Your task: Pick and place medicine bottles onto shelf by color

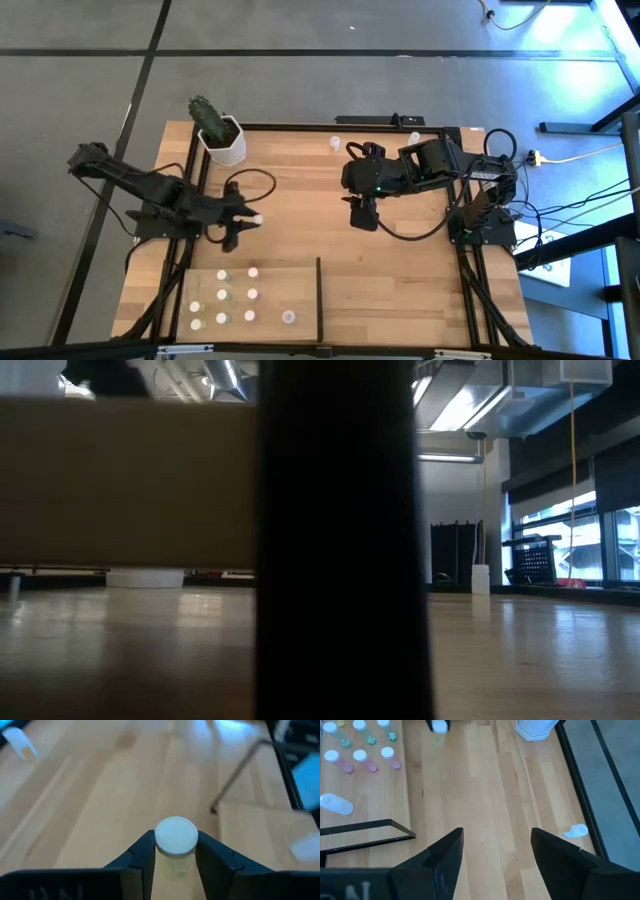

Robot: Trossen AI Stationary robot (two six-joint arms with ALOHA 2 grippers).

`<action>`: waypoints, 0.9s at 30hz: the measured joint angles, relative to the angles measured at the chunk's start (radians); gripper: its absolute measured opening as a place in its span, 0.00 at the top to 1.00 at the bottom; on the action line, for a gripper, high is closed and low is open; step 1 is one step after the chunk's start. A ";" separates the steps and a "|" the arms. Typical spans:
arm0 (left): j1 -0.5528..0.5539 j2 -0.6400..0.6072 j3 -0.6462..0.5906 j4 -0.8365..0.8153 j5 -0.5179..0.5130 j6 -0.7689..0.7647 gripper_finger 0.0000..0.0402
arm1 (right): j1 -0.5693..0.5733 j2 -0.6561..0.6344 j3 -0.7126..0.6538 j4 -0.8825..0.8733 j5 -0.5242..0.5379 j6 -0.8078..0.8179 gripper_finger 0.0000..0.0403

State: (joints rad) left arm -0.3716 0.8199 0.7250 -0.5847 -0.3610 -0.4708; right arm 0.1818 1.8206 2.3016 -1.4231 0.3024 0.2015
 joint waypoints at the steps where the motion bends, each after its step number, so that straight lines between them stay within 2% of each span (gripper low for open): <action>1: -0.017 -0.016 0.000 -0.027 0.006 0.000 0.72 | 0.000 0.000 0.000 0.000 0.000 0.000 0.42; 12: -0.148 -0.208 0.000 -0.179 0.044 -0.116 0.72 | 0.000 0.000 0.000 0.011 0.000 0.000 0.42; 21: -0.239 -0.259 0.000 -0.310 0.234 -0.270 0.72 | 0.000 0.000 0.000 0.023 0.000 0.000 0.42; 27: -0.301 -0.258 0.000 -0.336 0.278 -0.331 0.72 | 0.000 0.000 0.000 0.028 -0.045 -0.002 0.42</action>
State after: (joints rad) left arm -0.6726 0.5621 0.7249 -0.9203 -0.0826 -0.8020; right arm 0.1814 1.8206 2.3016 -1.3949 0.2571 0.1998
